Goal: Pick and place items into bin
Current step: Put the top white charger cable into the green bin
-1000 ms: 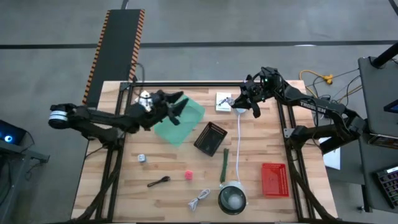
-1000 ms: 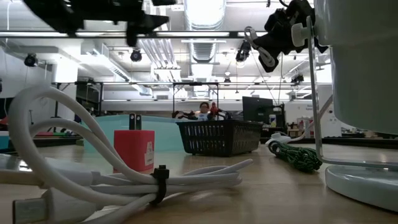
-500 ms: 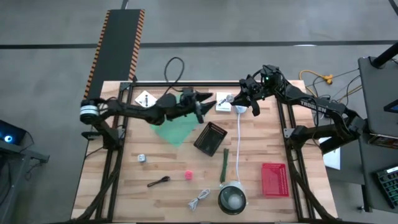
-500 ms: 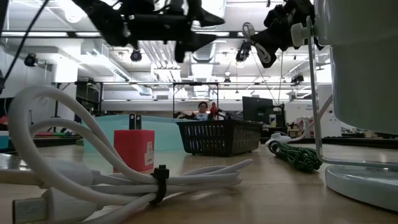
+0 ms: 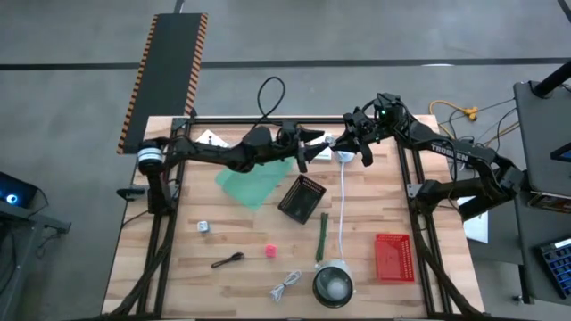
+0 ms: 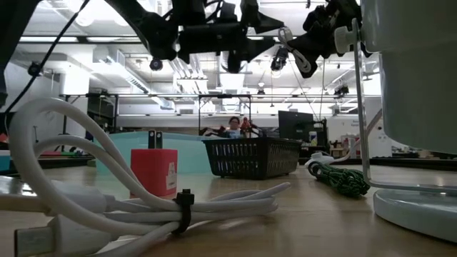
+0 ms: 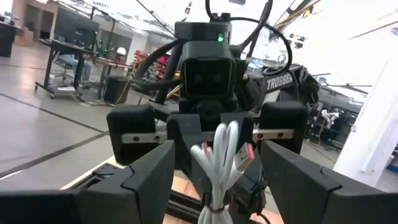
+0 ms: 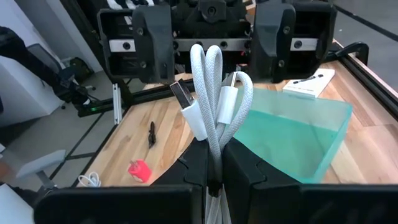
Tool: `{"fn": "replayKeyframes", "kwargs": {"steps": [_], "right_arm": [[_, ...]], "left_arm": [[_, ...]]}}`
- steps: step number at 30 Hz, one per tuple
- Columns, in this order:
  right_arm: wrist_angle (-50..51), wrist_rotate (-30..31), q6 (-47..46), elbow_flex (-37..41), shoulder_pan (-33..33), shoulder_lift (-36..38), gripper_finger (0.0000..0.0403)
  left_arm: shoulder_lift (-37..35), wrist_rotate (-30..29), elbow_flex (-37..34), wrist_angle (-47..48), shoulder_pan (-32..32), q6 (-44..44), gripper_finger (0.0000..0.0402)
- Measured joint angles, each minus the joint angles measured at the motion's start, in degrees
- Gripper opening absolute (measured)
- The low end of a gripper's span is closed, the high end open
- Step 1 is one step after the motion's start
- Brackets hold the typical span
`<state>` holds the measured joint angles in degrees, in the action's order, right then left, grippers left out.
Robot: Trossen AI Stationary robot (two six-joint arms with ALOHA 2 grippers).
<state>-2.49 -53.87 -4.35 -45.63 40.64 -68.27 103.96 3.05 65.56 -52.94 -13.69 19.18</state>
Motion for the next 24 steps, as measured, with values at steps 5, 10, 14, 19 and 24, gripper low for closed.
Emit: {"fn": "replayKeyframes", "kwargs": {"steps": [5,10,14,19,24], "right_arm": [[-0.2,0.0,-0.2,0.0,0.0,0.0,0.0018],[-3.8,0.1,-3.3,0.0,0.0,0.0,0.0018],[-7.4,0.0,-5.5,0.0,0.0,0.0,0.0018],[-7.9,0.0,-5.7,0.0,-0.4,0.0,0.0018],[-7.9,1.5,-4.2,0.0,-1.2,0.0,0.0018]], "left_arm": [[0.6,0.3,0.2,-0.1,-0.4,0.0,0.0222],[0.6,1.1,0.2,0.0,-0.8,0.0,0.0222],[0.7,2.3,0.2,0.0,-1.0,0.0,0.0222],[0.7,2.4,0.2,0.0,-1.6,0.0,0.0222],[0.7,2.4,0.2,0.0,-1.8,0.0,0.0222]]}}
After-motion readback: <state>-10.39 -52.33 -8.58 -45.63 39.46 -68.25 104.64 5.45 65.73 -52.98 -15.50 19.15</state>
